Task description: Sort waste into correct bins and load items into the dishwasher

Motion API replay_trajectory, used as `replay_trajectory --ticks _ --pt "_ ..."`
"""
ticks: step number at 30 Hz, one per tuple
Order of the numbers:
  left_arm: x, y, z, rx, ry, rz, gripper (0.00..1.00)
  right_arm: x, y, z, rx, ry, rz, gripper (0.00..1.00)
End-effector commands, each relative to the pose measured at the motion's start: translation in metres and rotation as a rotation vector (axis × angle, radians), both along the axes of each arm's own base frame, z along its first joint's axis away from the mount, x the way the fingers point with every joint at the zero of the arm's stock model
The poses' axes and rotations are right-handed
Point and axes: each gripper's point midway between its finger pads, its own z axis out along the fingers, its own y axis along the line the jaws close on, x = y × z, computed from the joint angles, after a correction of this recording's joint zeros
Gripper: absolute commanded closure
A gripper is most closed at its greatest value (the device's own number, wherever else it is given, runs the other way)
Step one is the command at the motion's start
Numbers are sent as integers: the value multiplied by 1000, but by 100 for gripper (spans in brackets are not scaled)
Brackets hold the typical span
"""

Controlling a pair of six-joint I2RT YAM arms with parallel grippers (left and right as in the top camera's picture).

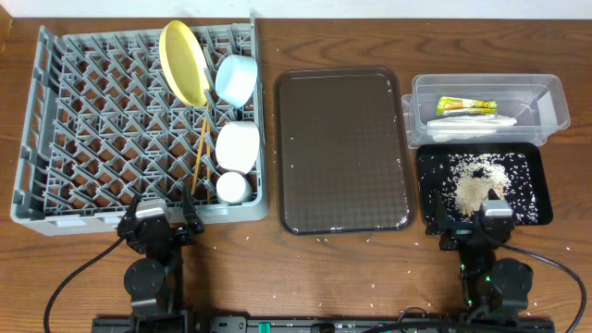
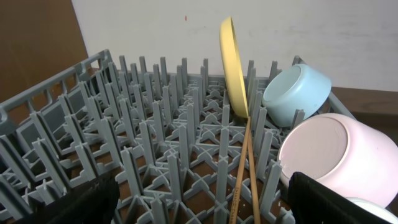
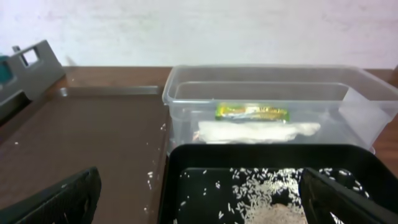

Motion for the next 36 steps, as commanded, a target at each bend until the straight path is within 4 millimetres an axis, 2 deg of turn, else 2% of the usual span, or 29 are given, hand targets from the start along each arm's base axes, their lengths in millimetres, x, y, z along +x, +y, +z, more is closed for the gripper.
replay_trajectory --ticks 1,36 --pt "-1 4 -18 3 45 18 13 0 3 7 -8 -40 10 1" --pt "-1 4 -18 3 45 18 12 2 2 5 -4 -62 2 1"
